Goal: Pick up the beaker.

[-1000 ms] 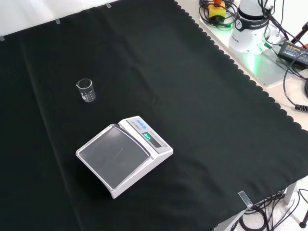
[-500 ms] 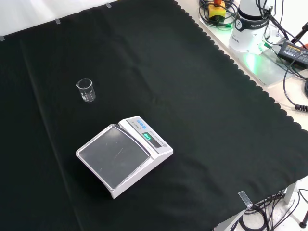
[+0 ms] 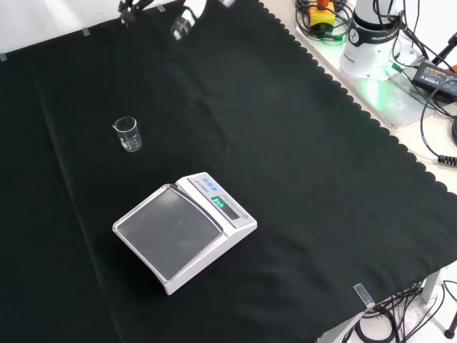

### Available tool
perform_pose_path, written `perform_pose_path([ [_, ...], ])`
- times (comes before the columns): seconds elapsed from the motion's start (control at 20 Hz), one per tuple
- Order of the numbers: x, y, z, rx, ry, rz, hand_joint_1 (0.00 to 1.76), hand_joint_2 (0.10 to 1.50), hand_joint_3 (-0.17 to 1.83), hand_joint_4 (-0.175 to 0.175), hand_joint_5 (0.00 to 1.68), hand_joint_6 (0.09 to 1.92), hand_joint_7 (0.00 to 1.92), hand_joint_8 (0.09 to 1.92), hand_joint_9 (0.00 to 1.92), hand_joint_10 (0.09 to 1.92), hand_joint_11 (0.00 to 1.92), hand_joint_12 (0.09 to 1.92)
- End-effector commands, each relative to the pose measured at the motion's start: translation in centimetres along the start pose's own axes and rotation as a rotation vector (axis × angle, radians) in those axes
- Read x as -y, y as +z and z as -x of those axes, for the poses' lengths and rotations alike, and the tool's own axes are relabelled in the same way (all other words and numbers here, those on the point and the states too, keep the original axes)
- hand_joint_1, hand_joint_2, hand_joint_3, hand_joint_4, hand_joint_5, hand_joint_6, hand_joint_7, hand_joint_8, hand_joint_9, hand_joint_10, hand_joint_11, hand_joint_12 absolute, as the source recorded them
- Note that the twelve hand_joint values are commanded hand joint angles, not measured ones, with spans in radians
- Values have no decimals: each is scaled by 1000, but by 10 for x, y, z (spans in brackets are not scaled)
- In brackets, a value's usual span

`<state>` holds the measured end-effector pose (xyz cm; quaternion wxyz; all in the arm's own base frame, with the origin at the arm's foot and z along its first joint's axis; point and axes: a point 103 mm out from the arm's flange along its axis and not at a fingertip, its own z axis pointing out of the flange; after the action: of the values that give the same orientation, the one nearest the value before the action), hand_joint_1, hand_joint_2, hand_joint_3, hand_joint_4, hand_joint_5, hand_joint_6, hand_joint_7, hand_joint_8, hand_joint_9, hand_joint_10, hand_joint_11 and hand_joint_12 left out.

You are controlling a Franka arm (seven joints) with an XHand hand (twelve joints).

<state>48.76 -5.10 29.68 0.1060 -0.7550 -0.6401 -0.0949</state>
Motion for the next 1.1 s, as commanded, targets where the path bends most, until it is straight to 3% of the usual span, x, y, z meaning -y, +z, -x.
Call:
perform_pose_path([
  [0.05, -96, 47, 2, -69, -56, -51, 424, 879, 311, -30, 461, 100, 114, 762, 103, 857, 28, 1567],
  [0.6, -148, 102, -4, -93, -70, -158, 433, 877, 299, -34, 446, 87, 131, 778, 118, 868, 54, 1568],
  [0.85, -152, 116, -5, -84, -75, -188, 436, 877, 294, -35, 444, 87, 145, 787, 127, 872, 69, 1564],
  [1.1, -137, 121, 9, -76, -60, -197, 436, 878, 291, -35, 444, 87, 150, 791, 130, 874, 75, 1560],
])
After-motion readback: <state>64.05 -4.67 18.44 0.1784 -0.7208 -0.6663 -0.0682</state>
